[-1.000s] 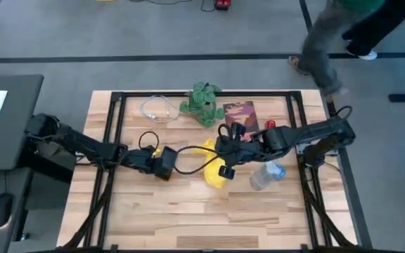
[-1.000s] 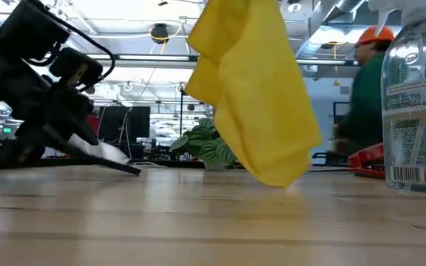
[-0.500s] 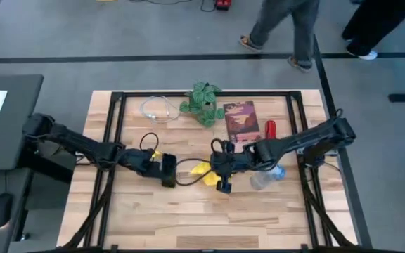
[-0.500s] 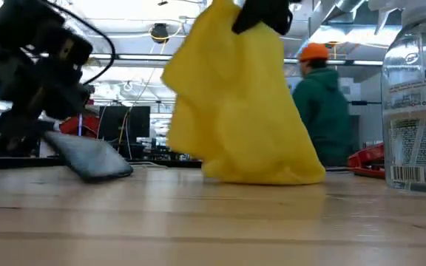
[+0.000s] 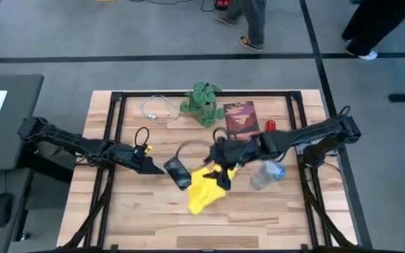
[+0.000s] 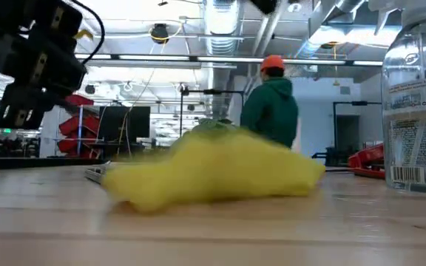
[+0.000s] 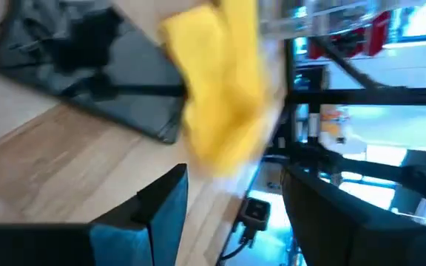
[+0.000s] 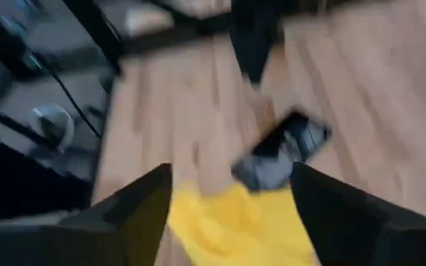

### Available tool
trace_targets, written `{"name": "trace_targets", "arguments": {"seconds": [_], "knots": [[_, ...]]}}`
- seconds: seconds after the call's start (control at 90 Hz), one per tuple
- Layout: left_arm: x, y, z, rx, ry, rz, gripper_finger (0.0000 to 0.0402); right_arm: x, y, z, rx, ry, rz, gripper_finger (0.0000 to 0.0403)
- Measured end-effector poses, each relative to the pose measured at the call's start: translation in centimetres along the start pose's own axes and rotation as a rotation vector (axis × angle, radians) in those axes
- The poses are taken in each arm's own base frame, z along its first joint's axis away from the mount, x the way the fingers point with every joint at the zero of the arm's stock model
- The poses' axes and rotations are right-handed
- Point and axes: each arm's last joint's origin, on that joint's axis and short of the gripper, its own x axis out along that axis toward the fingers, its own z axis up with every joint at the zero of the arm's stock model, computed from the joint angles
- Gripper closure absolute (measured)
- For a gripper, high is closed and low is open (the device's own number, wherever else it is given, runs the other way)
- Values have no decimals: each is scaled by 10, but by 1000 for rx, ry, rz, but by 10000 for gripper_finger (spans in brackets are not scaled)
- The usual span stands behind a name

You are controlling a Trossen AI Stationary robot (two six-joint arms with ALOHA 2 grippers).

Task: Apply microfiber cloth
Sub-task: Return to Home Position

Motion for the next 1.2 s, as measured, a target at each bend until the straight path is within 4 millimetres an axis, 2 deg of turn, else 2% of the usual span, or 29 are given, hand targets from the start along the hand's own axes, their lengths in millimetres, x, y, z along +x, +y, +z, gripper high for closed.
{"name": "trace_targets", "arguments": {"seconds": [0.167, 0.256, 0.344, 0.533, 0.656, 0.767, 1.011, 1.2], "knots": [[-9, -6, 3, 40, -72, -69, 213, -63, -26, 28, -29, -104, -59, 115], [-13, -9, 4, 73, -118, -96, 213, -97, -46, 29, -39, -102, -91, 121], [-17, -14, 5, 123, -145, -122, 213, -117, -66, 17, -20, -105, -84, 126], [-30, -47, 11, 305, -218, -198, 213, -129, -97, -31, 94, -176, -42, 129], [-41, -68, 18, 444, -327, -188, 213, -136, -103, -59, 152, -242, -42, 129], [-47, -78, 25, 552, -394, -179, 216, -147, -104, -83, 179, -306, -58, 129], [-58, -70, 43, 734, -464, -70, 222, -159, -109, -138, 274, -500, -61, 129], [-64, -58, 55, 816, -486, 52, 222, -154, -120, -168, 298, -686, -73, 129]]}}
